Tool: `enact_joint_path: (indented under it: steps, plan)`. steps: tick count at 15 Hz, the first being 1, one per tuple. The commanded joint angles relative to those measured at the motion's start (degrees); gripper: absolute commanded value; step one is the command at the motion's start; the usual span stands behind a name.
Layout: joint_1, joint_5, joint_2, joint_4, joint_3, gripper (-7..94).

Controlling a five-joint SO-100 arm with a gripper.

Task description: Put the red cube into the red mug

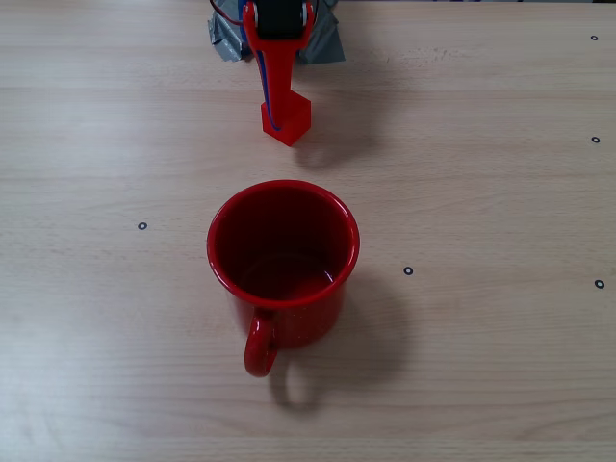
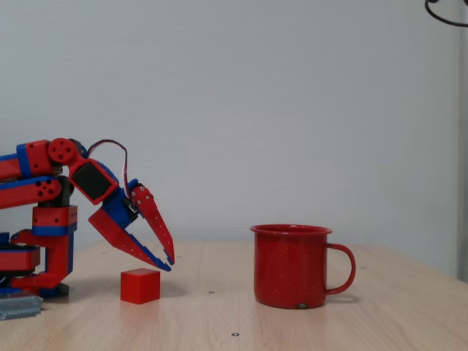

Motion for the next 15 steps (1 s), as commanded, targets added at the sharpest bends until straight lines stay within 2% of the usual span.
enact_joint_path:
  steps: [1,6,9,13,15]
  plan:
    - [0.97,-1.41,0.62,1.14,-3.87,0]
    - [4.04,-4.04,-13.18,1.49,-18.98,0]
    - [2.29,-5.98,-19.16,11.51,-30.94,0]
    - [0.62,-10.55,-34.72,20.21,-46.49,0]
    - [-0.09,-13.97,-47.64,31.99,-62.49,0]
